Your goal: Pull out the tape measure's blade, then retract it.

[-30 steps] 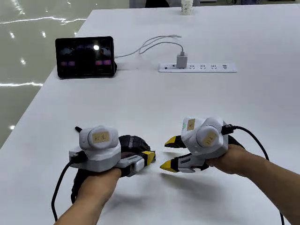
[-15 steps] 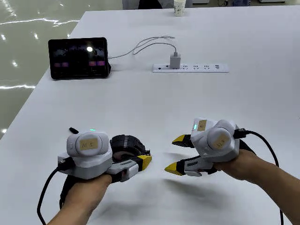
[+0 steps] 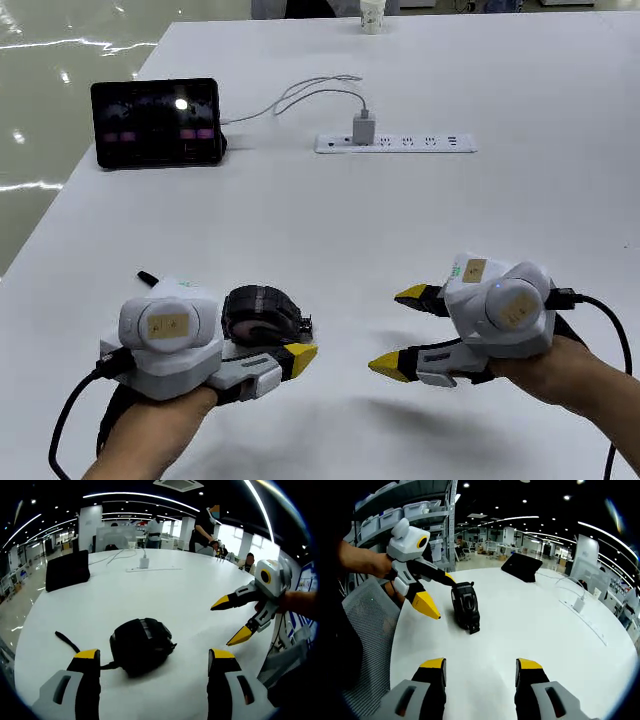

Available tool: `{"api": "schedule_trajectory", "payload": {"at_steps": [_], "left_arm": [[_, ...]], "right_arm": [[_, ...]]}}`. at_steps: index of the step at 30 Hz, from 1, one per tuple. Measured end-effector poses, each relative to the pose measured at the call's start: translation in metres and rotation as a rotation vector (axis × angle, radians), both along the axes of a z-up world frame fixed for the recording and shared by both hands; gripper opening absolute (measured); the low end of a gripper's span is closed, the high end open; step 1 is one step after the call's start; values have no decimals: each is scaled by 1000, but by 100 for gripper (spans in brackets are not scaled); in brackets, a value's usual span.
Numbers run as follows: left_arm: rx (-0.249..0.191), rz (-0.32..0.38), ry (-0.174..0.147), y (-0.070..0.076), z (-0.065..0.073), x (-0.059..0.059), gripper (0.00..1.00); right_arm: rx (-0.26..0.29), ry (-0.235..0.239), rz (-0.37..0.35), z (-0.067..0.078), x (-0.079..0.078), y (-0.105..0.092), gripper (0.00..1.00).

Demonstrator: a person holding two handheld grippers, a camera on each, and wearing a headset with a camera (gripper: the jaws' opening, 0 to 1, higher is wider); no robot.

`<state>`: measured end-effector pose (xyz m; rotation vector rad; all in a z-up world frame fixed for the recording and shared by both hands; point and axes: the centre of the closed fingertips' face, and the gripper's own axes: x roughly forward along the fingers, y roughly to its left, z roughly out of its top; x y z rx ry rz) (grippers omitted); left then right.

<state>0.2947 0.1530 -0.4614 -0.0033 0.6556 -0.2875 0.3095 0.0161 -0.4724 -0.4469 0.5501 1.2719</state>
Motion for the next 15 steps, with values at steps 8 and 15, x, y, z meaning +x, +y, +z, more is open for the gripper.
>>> {"api": "schedule_trajectory", "payload": {"at_steps": [8, 15], "left_arm": [[-11, -51, -9, -3, 2, -8, 87], [-11, -87, -31, -3, 6, -16, 89]], "right_arm": [[23, 5, -50, 1, -7, -16, 62], [55, 2, -106, 7, -13, -26, 68]]}}
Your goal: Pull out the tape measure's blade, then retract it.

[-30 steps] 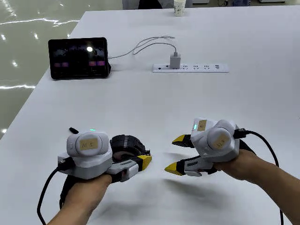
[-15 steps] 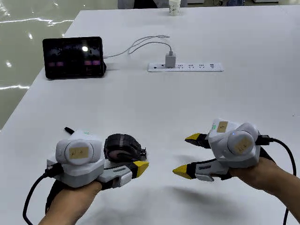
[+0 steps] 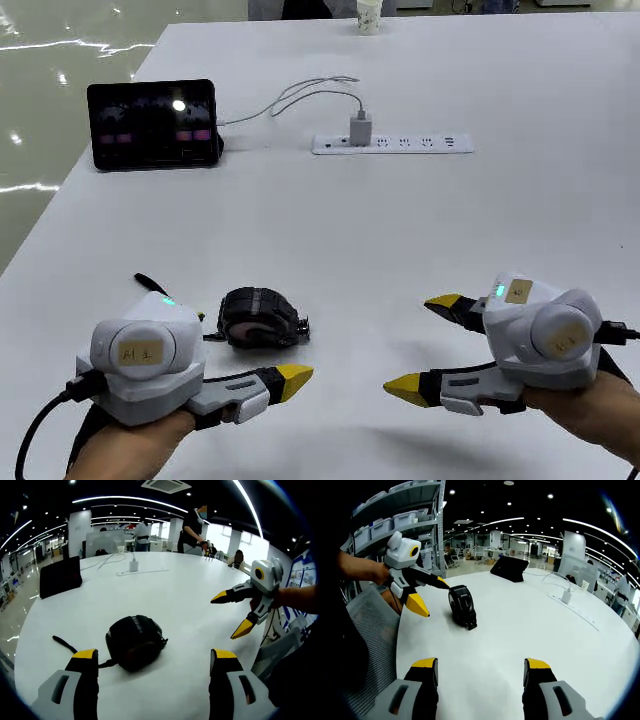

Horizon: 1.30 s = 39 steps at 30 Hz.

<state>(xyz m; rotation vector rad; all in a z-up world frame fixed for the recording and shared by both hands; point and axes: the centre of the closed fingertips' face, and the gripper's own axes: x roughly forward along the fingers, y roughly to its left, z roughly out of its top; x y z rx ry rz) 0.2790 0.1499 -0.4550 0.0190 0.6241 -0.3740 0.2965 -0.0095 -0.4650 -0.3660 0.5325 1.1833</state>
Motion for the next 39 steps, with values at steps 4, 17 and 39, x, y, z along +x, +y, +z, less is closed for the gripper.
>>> {"api": "schedule_trajectory", "payload": {"at_steps": [4, 17, 39], "left_arm": [[11, -18, -12, 1, 2, -4, 92], [-3, -63, -43, -7, 11, -14, 99], [-21, -95, -63, -14, 20, -36, 99]], "right_arm": [[15, 10, -34, 2, -4, -6, 73], [77, 8, -150, 9, -14, -26, 85], [120, 12, -252, 18, -29, -41, 99]]}}
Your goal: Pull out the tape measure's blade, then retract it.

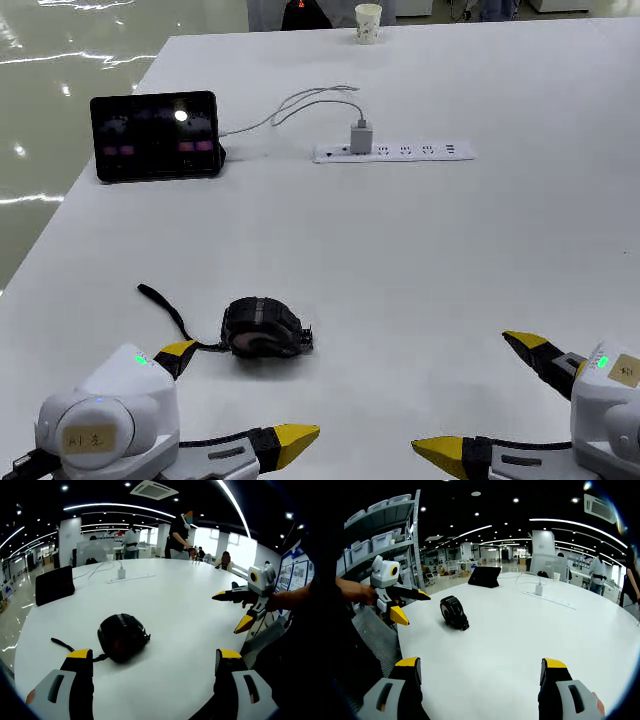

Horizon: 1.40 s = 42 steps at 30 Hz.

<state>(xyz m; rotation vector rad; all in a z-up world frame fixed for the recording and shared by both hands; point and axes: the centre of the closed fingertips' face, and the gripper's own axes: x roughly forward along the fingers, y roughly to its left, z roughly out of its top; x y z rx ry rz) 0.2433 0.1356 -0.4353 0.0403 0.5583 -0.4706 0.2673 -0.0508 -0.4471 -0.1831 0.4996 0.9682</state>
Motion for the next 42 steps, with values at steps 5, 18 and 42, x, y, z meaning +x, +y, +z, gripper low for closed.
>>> {"api": "schedule_trajectory", "payload": {"at_steps": [5, 18, 42], "left_arm": [[1, -12, -2, -2, 1, -1, 99], [-18, 3, -2, 0, 6, -5, 99], [-18, -9, -2, 0, 6, -7, 99]], "right_arm": [[7, -8, -12, 4, 1, -3, 99], [19, -21, -22, 8, 0, -5, 99], [14, -25, -10, 9, -4, -6, 99]]}}
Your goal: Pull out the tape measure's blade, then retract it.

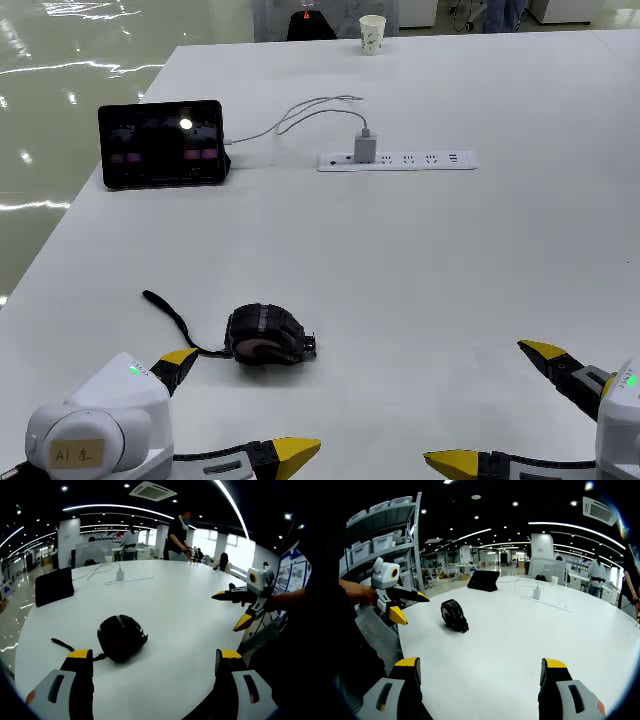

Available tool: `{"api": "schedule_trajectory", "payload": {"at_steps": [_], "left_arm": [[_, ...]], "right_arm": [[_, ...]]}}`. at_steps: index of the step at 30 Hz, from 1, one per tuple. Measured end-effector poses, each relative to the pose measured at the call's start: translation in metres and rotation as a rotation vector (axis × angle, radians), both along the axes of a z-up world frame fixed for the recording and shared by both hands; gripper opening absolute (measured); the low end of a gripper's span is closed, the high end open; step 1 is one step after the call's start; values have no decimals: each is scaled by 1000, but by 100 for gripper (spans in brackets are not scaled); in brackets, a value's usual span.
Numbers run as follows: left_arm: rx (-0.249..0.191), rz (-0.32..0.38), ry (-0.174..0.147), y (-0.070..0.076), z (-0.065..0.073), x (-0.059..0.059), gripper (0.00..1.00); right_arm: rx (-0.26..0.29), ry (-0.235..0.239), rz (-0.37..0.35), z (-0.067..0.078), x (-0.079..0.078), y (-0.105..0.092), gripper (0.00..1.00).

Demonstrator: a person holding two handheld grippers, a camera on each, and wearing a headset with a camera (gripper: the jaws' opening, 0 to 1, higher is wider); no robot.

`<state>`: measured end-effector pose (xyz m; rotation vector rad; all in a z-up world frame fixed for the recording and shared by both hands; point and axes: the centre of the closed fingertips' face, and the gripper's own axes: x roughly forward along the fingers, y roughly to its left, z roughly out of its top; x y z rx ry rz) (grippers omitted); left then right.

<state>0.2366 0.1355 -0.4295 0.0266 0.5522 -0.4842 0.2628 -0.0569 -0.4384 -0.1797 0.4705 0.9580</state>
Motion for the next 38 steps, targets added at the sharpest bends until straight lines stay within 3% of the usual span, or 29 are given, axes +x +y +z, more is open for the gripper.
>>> {"api": "schedule_trajectory", "payload": {"at_steps": [25, 38], "left_arm": [[-27, -11, 28, -3, -2, -4, 99], [-8, -12, 26, 0, -3, -4, 99]], "right_arm": [[0, 16, 3, -1, -3, -2, 99], [2, 19, 5, 0, -4, -2, 99]]}}
